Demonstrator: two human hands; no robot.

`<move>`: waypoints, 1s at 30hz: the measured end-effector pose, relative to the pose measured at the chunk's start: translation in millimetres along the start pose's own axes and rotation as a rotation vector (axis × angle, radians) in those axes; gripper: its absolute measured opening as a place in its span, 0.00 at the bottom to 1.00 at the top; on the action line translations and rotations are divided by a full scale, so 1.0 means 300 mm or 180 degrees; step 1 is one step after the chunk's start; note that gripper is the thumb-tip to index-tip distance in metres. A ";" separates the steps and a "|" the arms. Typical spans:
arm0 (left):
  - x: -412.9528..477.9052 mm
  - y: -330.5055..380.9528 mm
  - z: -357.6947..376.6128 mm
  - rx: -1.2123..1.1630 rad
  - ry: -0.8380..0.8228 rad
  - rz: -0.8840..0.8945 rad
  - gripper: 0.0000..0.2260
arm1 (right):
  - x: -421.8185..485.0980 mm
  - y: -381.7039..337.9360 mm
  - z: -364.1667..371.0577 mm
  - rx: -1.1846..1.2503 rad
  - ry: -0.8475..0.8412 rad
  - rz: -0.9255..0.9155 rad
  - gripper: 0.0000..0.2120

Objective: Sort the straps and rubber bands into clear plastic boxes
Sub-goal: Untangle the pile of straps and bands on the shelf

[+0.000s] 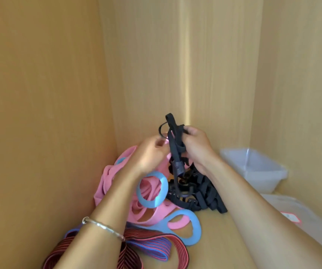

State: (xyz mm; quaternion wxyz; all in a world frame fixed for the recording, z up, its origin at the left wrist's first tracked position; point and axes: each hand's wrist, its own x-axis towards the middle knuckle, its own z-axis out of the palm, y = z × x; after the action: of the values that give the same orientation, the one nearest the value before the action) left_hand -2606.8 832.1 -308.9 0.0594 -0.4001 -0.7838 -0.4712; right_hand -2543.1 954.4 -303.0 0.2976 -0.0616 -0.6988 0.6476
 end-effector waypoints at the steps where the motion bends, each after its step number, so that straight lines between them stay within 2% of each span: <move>1: 0.001 -0.008 0.011 0.0131 -0.0136 -0.0044 0.12 | -0.006 0.001 0.004 -0.0012 -0.0092 0.0087 0.10; 4: 0.002 -0.037 0.026 0.0183 0.0018 -0.0291 0.19 | -0.018 -0.013 0.008 -0.0033 -0.0420 0.0477 0.14; 8: 0.002 -0.027 0.032 0.0234 0.0911 -0.0293 0.09 | -0.035 -0.043 -0.008 -0.0287 -0.1109 0.0915 0.18; 10: -0.002 -0.017 0.035 0.0603 0.0996 -0.0312 0.09 | -0.045 -0.057 -0.003 -0.0269 -0.1426 0.0980 0.22; 11: -0.005 -0.010 0.038 0.0816 0.0977 -0.0314 0.09 | -0.054 -0.060 0.006 -0.0377 -0.1465 0.0930 0.20; 14: 0.001 -0.020 0.041 0.0983 0.0735 -0.0476 0.09 | -0.052 -0.042 0.019 -0.0884 -0.0891 0.0639 0.05; 17: 0.011 -0.070 0.005 0.0245 0.0605 -0.0830 0.06 | -0.020 -0.040 -0.031 -0.1075 -0.0052 0.0277 0.04; 19: 0.010 -0.099 -0.029 -0.0390 0.0975 -0.1188 0.05 | -0.013 -0.064 -0.068 -0.0630 0.0310 0.0027 0.03; 22: 0.015 -0.121 -0.070 -0.0924 0.1906 -0.1486 0.10 | -0.019 -0.108 -0.089 -0.0371 0.0537 -0.0373 0.04; 24: 0.022 -0.130 -0.083 -0.0489 0.2249 -0.1502 0.11 | -0.026 -0.131 -0.084 -0.0533 0.0500 -0.0610 0.06; 25: 0.023 -0.133 -0.082 -0.0071 0.2171 -0.1594 0.18 | -0.033 -0.143 -0.079 -0.0672 0.0469 -0.0706 0.07; 27: 0.011 -0.129 -0.068 0.0695 0.1692 -0.1671 0.33 | -0.047 -0.163 -0.064 -0.0898 0.0382 -0.0852 0.07; 28: 0.003 -0.123 -0.059 0.0986 0.1530 -0.1619 0.36 | -0.052 -0.169 -0.059 -0.0958 0.0339 -0.0905 0.07; 30: -0.003 -0.105 -0.048 0.1296 0.1475 -0.1185 0.34 | -0.061 -0.176 -0.050 -0.1107 0.0281 -0.0984 0.06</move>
State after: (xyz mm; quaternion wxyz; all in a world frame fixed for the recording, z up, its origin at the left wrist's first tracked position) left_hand -2631.9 812.7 -323.3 0.2271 -0.1131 -0.8868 -0.3863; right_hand -2504.9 950.7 -259.7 0.4083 -0.0324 -0.7872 0.4609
